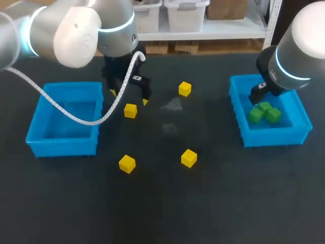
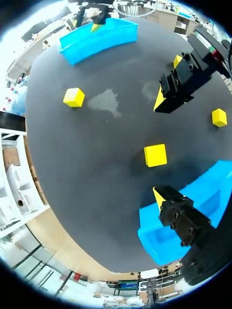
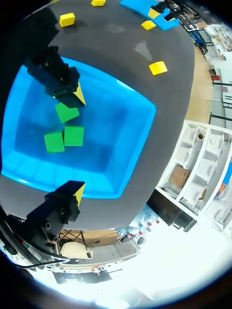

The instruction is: Put the green cubes in the right bin and the yellow cubes in the left bin.

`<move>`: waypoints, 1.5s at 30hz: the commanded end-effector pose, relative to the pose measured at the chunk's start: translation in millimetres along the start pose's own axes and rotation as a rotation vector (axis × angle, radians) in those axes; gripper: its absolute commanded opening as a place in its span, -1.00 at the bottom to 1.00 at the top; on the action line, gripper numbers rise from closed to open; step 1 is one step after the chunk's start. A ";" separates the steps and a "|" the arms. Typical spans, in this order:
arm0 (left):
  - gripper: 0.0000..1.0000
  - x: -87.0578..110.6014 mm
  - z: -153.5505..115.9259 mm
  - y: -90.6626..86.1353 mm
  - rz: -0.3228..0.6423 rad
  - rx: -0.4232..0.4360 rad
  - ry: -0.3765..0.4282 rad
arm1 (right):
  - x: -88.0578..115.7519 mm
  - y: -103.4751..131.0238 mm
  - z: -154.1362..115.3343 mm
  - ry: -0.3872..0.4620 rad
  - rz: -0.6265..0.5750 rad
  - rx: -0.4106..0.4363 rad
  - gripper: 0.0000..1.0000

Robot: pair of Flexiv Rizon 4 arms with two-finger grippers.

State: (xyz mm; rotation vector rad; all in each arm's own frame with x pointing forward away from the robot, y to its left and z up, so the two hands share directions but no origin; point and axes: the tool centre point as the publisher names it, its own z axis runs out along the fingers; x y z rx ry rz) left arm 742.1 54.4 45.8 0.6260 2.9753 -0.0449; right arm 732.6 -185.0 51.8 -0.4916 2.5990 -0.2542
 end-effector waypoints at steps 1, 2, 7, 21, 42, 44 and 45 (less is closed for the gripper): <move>1.00 -3.4 10.6 2.2 -0.005 0.001 0.022 | 1.2 0.0 -0.5 -0.004 0.001 0.002 1.00; 1.00 -2.6 13.0 2.3 -0.006 -0.001 0.028 | 1.2 0.0 -0.5 -0.004 0.001 0.002 1.00; 1.00 -1.0 23.1 2.5 -0.019 -0.004 0.045 | 1.2 0.0 -0.5 -0.004 0.001 0.002 1.00; 1.00 -0.4 41.3 10.7 -0.085 -0.025 0.054 | 1.2 0.0 -0.5 -0.004 0.001 0.002 1.00; -1.00 18.6 47.9 5.8 -0.105 -0.060 0.041 | 1.2 0.0 -0.5 -0.004 0.001 0.002 1.00; -1.00 21.7 46.3 5.8 -0.104 -0.062 0.039 | 1.2 0.0 -0.5 -0.004 0.001 0.002 1.00; -1.00 22.9 45.6 6.2 -0.105 -0.064 0.038 | 1.2 0.0 -0.5 -0.004 0.001 0.002 1.00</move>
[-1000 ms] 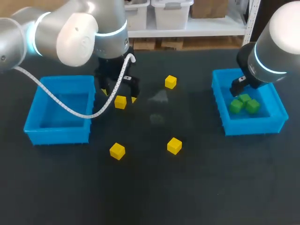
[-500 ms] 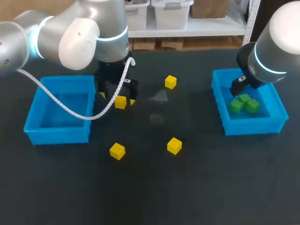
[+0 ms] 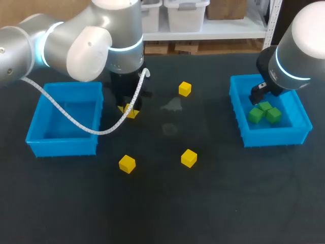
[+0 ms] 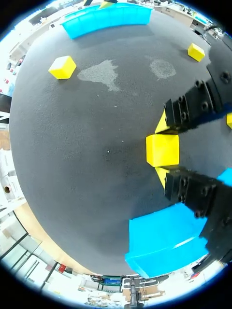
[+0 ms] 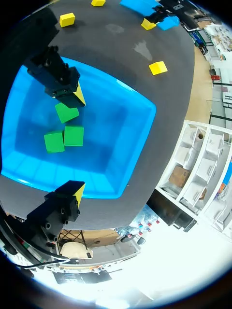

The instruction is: Put the green cubes in the right bin and the yellow cubes in the left bin.

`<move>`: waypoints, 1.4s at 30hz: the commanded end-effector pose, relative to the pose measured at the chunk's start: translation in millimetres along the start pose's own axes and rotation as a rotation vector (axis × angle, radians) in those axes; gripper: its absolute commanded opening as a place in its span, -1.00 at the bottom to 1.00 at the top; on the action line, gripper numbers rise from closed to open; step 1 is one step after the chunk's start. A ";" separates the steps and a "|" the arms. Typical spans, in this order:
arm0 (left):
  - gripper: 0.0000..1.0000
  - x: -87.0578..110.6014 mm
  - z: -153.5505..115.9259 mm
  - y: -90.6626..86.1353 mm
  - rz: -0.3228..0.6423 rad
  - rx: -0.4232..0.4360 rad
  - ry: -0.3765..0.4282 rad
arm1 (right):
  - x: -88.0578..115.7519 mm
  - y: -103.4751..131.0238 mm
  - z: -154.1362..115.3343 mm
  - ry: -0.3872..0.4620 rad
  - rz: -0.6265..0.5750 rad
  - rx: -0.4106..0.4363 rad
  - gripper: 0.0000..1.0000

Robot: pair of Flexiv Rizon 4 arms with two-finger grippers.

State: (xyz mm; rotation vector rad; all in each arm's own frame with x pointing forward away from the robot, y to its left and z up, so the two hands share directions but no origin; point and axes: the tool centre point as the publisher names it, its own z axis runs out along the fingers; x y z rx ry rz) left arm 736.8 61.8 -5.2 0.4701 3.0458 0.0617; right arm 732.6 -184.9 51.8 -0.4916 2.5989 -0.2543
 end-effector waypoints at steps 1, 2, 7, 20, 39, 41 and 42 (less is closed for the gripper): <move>-1.00 10.7 -5.6 4.2 -0.004 -0.002 -0.021 | 1.3 -0.1 -0.4 -0.004 0.001 0.002 1.00; -1.00 10.0 -8.4 6.0 -0.010 -0.003 -0.031 | 1.3 -0.1 -0.4 -0.004 0.001 0.002 1.00; -1.00 -3.0 -40.2 17.4 -0.037 0.055 -0.122 | 1.3 -0.1 -0.4 -0.004 0.001 0.002 1.00; -1.00 2.0 -138.9 77.0 -0.121 0.129 -0.300 | 1.3 -0.1 -0.4 -0.004 0.001 0.002 1.00; -0.87 89.8 -78.5 133.3 -0.129 0.044 -0.106 | 1.3 -0.1 -0.4 -0.004 0.001 0.002 1.00; 0.90 97.5 -71.1 130.6 -0.056 0.043 -0.047 | 1.3 -0.1 -0.4 -0.004 0.001 0.002 1.00; 1.00 98.6 -70.2 130.4 -0.041 0.035 -0.047 | 1.3 -0.1 -0.4 -0.004 0.001 0.002 1.00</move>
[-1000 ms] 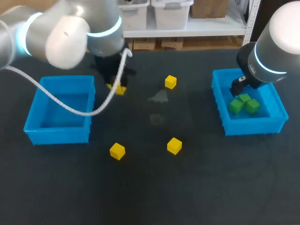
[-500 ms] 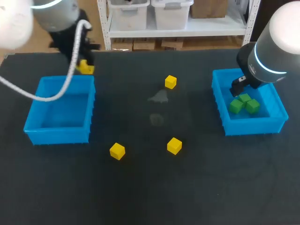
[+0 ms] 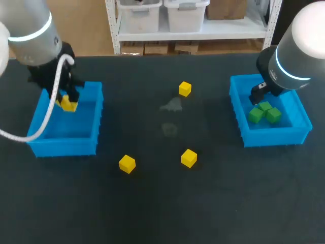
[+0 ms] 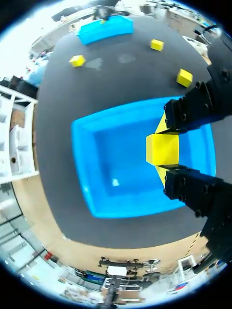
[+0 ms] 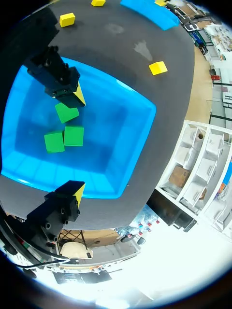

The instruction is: Put the green cubes in the right bin and the yellow cubes in the left bin.

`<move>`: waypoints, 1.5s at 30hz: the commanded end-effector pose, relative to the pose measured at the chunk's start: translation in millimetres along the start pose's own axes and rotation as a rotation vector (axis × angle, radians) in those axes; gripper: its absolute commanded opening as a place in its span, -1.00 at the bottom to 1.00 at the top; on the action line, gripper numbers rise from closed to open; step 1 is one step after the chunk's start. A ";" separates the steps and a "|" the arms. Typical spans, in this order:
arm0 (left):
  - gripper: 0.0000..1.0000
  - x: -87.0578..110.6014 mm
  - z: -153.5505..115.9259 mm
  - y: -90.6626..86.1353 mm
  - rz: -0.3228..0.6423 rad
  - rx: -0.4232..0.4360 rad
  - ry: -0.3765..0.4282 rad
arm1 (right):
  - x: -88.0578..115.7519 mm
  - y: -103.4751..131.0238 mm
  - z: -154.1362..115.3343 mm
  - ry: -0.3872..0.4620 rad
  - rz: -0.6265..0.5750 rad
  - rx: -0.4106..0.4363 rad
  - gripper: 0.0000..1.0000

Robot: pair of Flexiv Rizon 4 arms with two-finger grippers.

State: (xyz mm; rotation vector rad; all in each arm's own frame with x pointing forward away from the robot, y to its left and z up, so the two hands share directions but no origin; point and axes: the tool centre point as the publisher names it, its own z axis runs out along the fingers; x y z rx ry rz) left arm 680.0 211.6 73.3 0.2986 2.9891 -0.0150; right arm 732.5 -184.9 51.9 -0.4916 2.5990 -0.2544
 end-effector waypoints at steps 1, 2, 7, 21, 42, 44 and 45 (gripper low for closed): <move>1.00 4.4 7.9 1.7 0.088 -0.001 0.038 | 1.2 -0.1 -0.4 -0.004 0.001 0.002 1.00; 1.00 4.5 7.9 1.6 0.084 0.002 0.042 | 1.2 -0.1 -0.4 -0.004 0.001 0.002 1.00; 1.00 -4.1 -3.1 -6.3 0.127 -0.005 0.018 | 1.2 -0.1 -0.4 -0.004 0.001 0.002 1.00; 1.00 -12.6 -52.9 -95.1 0.417 0.109 -0.054 | 1.2 -0.1 -0.4 -0.004 0.001 0.002 1.00; 1.00 53.0 -35.1 -172.1 0.782 0.082 0.031 | 1.2 -0.1 -0.4 -0.004 0.001 0.002 1.00; 1.00 57.8 -32.8 -174.6 0.785 0.088 0.030 | 1.2 -0.1 -0.4 -0.004 0.001 0.002 1.00; 1.00 60.2 -32.2 -175.8 0.788 0.091 0.029 | 1.2 -0.1 -0.4 -0.004 0.001 0.002 1.00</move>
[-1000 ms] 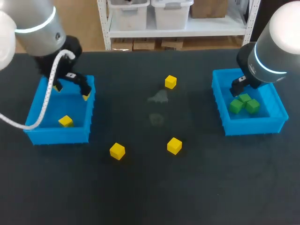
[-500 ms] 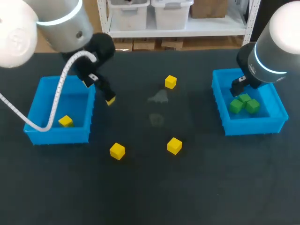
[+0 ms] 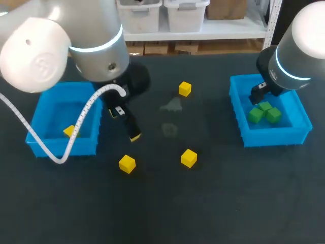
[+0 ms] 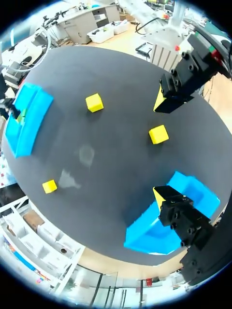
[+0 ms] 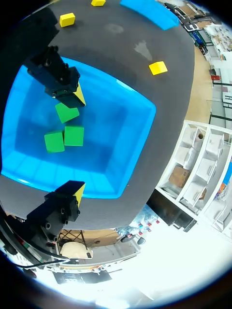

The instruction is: Put the green cubes in the right bin and the yellow cubes in the left bin.

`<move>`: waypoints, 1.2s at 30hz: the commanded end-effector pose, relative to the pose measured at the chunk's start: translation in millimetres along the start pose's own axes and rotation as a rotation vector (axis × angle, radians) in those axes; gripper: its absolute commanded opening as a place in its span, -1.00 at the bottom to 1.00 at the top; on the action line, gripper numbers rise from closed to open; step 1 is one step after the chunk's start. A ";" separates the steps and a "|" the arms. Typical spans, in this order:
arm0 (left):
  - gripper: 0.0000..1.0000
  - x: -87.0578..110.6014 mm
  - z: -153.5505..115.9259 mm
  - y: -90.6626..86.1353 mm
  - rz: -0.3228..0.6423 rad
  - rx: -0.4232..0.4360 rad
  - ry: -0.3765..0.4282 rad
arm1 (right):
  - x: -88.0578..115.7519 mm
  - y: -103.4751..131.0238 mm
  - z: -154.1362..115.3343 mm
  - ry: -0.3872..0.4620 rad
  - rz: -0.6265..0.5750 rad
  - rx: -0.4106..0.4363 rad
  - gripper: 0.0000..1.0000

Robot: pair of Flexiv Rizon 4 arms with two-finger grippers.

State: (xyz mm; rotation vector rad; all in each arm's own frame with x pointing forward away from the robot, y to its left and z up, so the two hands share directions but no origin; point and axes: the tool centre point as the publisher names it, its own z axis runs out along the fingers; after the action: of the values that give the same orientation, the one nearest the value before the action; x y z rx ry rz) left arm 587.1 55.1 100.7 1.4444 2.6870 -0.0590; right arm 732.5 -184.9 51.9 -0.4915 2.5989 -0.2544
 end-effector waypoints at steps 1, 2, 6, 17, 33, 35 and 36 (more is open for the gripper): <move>1.00 1.5 5.4 -8.0 0.009 0.003 -0.002 | 1.2 -0.1 -0.3 -0.004 0.001 0.002 1.00; 1.00 3.2 7.1 -9.8 0.016 0.003 0.001 | 1.2 -0.1 -0.3 -0.004 0.001 0.002 1.00; 1.00 12.6 16.7 -16.3 0.027 0.005 0.027 | 1.2 -0.1 -0.3 -0.004 0.001 0.002 1.00; 1.00 30.4 46.9 -23.7 -0.089 0.006 0.087 | 1.2 -0.1 -0.3 -0.004 0.001 0.002 1.00; 1.00 29.4 88.7 -44.1 -0.181 -0.001 0.135 | 1.2 -0.1 -0.3 -0.004 0.001 0.002 1.00; 1.00 29.3 92.4 -45.0 -0.180 -0.008 0.141 | 1.2 -0.1 -0.3 -0.004 0.001 0.002 1.00; 1.00 29.0 94.5 -44.6 -0.185 -0.016 0.144 | 1.2 -0.1 -0.3 -0.004 0.001 0.002 1.00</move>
State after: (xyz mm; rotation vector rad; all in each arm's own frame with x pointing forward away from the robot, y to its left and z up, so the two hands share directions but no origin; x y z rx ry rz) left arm 535.9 53.5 9.7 1.2397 2.9149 0.0368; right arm 732.5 -184.9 51.9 -0.4916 2.5989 -0.2544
